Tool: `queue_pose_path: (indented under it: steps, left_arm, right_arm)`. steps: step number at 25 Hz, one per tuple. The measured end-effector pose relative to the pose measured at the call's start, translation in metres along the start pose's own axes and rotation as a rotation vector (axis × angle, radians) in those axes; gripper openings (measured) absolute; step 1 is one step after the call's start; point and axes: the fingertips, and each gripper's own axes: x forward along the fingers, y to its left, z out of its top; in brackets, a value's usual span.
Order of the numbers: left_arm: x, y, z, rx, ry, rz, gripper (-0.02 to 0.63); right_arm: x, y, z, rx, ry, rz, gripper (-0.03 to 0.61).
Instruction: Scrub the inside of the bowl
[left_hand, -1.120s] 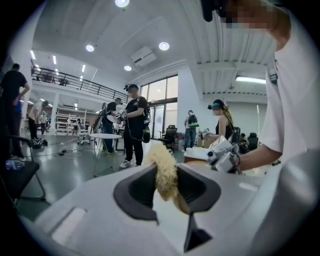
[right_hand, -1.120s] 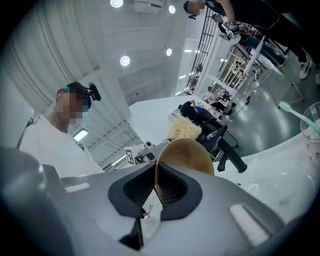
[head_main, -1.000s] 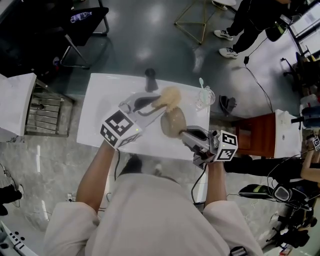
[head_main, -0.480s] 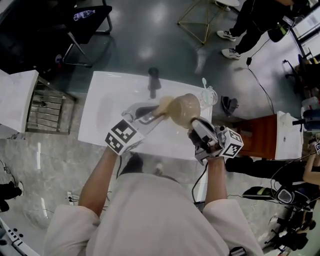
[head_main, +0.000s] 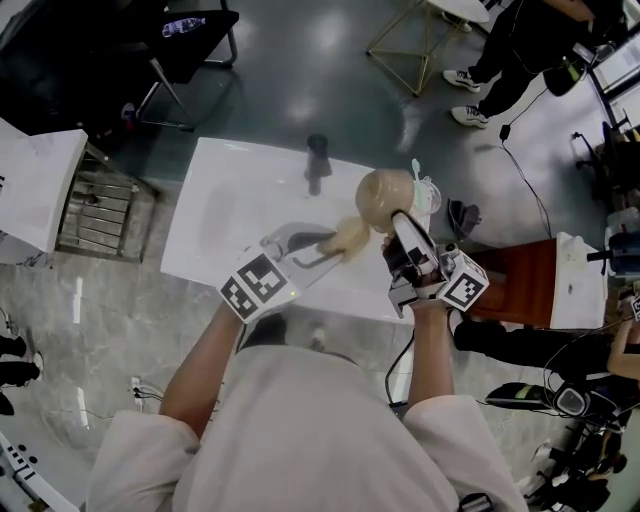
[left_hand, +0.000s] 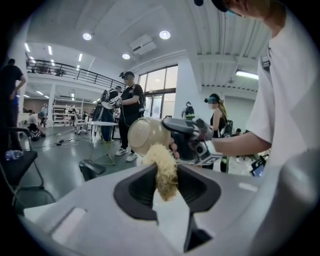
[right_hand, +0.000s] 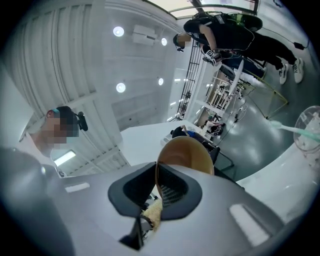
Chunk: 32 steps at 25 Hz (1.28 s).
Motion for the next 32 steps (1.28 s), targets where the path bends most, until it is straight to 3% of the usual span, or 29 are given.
queue_pose_path:
  steps: [5, 11, 20, 27, 32]
  left_arm:
    - [-0.005, -0.008, 0.015, 0.033, -0.031, -0.001, 0.109]
    - [-0.01, -0.008, 0.027, 0.12, -0.006, 0.021, 0.109]
    - [-0.008, 0.0, 0.034, 0.114, -0.028, 0.025, 0.107]
    - [0.002, 0.005, 0.045, 0.109, -0.054, 0.019, 0.106]
    - [0.014, 0.012, 0.047, 0.124, -0.041, 0.02, 0.106]
  right_arm:
    - [0.001, -0.01, -0.018, -0.036, 0.093, -0.078, 0.02]
    - [-0.004, -0.008, -0.033, -0.108, 0.194, -0.079, 0.021]
    - [-0.016, -0.025, -0.047, -0.148, 0.307, -0.136, 0.021]
    - [-0.033, -0.033, -0.058, -0.124, 0.362, -0.156, 0.018]
    - [-0.036, -0.022, -0.077, -0.065, 0.367, -0.088, 0.018]
